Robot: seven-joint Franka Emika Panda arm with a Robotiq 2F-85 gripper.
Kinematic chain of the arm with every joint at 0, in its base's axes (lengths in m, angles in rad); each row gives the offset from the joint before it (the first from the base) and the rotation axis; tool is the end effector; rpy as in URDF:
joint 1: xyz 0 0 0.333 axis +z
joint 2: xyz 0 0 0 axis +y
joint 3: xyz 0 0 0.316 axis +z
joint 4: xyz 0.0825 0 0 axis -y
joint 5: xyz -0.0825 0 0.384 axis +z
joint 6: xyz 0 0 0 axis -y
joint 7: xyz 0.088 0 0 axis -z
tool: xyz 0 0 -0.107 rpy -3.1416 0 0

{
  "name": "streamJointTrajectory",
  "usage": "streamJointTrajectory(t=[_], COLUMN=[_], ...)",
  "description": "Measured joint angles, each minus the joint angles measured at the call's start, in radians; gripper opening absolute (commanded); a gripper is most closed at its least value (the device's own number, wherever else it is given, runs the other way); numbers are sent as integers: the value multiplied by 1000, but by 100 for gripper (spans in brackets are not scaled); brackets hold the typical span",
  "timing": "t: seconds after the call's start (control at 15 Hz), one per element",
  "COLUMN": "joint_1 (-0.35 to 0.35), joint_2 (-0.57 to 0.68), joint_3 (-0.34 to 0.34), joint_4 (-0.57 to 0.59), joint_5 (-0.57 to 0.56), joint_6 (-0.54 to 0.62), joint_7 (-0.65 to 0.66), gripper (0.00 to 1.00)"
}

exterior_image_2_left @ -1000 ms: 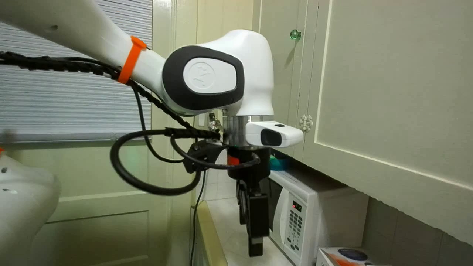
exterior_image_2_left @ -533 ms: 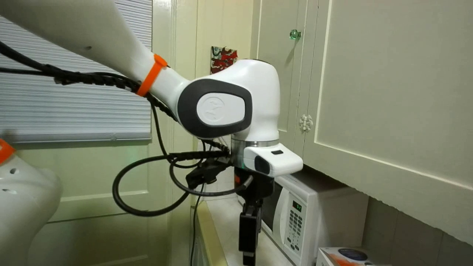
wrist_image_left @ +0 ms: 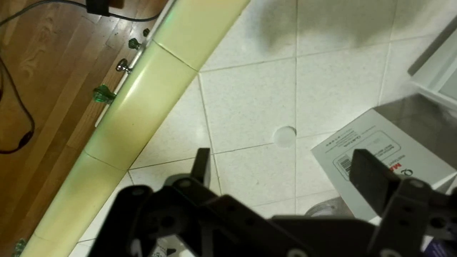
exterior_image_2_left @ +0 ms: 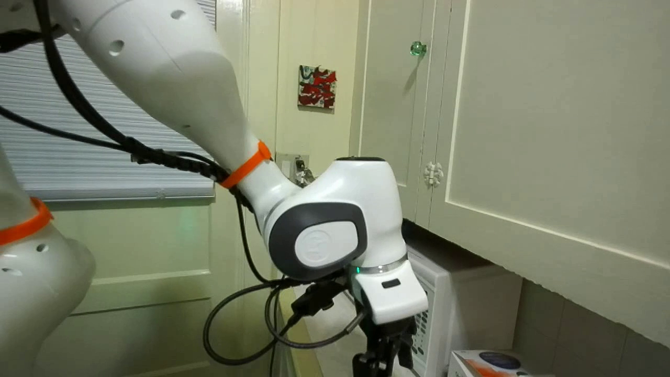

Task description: Move the box and then open the cabinet door

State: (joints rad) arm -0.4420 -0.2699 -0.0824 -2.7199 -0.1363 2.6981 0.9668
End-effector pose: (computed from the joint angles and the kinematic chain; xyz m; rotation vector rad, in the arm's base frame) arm 0.3622 -0.2028 0.3338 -2.4050 1.9750 -0.3961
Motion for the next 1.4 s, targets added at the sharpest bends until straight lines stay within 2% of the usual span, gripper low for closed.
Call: streamJointTrajectory(t=[0.13,0.4,0.53,0.67,0.87,1.13,1.4], joint_1=[-19,-29,-58,-119,-314,-588,-756], joint_2=[41,49,47,51,50,8,0], joint_3=[24,28,43,98,281,547,761], joint_4=[-8,-6,-9,-15,-18,-17,-17], joint_5=[-30,-58,-127,-198,-296,-376,-402], joint_6=[59,79,159,249,347,372,370], joint_7=[79,128,252,392,604,855,1029], gripper=[100,100,100,100,100,100,100])
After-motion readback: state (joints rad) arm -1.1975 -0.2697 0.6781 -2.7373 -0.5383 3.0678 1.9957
